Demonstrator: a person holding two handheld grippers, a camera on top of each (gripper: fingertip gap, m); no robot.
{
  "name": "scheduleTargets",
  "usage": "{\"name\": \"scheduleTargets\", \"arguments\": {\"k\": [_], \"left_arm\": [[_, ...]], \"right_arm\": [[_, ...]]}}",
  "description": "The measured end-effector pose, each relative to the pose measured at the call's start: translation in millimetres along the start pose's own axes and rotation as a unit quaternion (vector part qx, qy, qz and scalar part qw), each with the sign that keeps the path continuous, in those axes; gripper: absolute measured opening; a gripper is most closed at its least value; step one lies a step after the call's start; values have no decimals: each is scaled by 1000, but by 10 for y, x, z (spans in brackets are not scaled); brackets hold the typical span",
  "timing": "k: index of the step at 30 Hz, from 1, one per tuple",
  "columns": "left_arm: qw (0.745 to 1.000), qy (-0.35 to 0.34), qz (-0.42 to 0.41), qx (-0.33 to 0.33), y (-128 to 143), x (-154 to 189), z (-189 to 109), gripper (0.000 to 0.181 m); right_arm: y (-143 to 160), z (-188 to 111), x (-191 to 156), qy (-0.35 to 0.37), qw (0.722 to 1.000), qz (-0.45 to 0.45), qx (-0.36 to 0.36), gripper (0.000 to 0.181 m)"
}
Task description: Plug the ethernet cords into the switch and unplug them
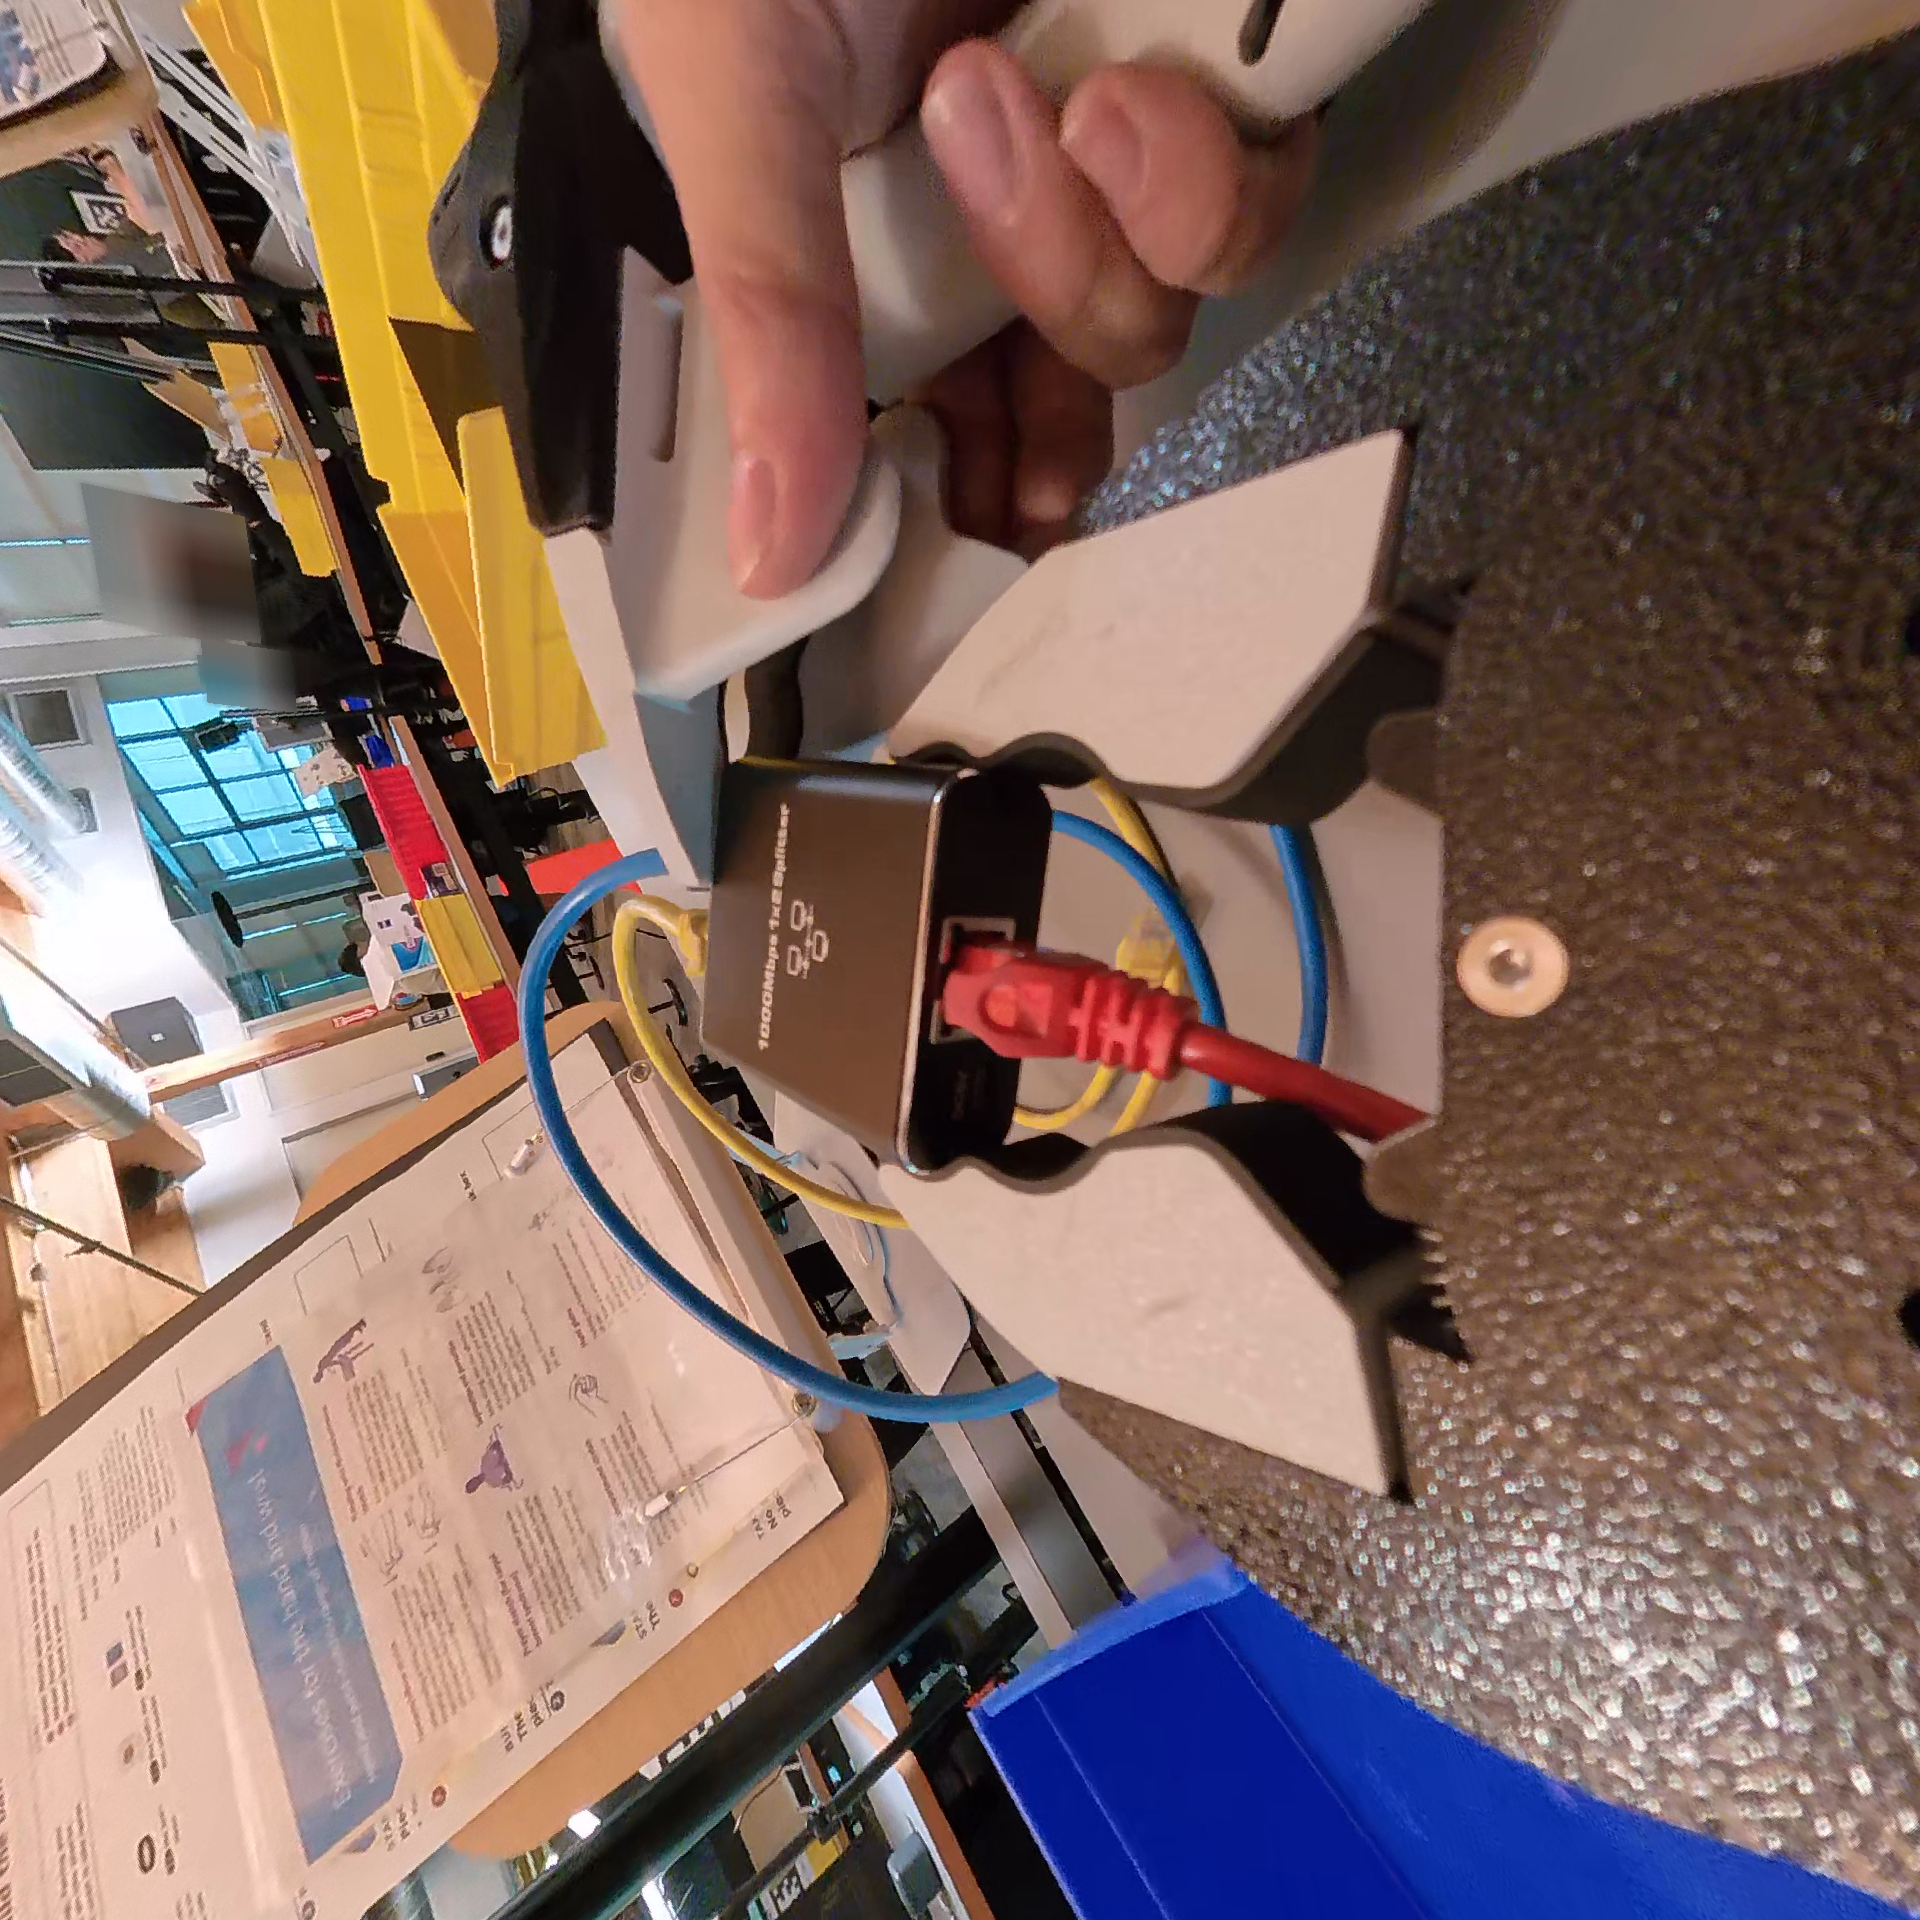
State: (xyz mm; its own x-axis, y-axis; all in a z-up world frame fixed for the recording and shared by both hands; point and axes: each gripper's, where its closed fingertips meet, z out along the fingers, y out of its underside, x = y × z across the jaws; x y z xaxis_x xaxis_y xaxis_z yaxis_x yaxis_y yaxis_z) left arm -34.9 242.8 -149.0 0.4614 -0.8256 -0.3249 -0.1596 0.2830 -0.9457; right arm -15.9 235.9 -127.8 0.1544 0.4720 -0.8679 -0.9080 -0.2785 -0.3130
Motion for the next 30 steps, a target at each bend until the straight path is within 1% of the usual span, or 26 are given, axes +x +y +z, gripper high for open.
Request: {"name": "scheduleTargets", "arguments": {"k": [5,10,11,12,13,17,20,23,27,30], "left_arm": [[1000,-8,15,2,-8,-11,-9,65],[1000,-13,24,-5,11,-16,-4,65],[1000,-15,25,-6,15,-19,-3,65],[1000,-16,26,-6,12,-19,-6,65],[1000,-16,25,-4,7,-21,-7,65],[1000,-14,23,-4,9,-18,-6,65],[1000,-13,18,-1,3,-18,-8,65],[1000,-12,15,-1,6,-19,-8,65],[1000,-10,11,-5,21,-21,-5,65],[1000,-10,18,-3,10,-7,-5,65]], "right_arm": [[-3,8,0,-3,1000,25,-1,12],[-9,7,51,12,999,38,17,13],[-11,8,59,11,999,45,19,14],[-9,7,84,17,998,51,20,21],[-5,7,97,19,998,52,19,23],[-13,9,40,5,999,47,20,12],[-10,12,35,4,999,48,20,13],[10,9,56,4,998,55,17,17],[-7,-6,46,1,998,52,25,12],[-26,-5,32,2,998,49,26,14]]}}
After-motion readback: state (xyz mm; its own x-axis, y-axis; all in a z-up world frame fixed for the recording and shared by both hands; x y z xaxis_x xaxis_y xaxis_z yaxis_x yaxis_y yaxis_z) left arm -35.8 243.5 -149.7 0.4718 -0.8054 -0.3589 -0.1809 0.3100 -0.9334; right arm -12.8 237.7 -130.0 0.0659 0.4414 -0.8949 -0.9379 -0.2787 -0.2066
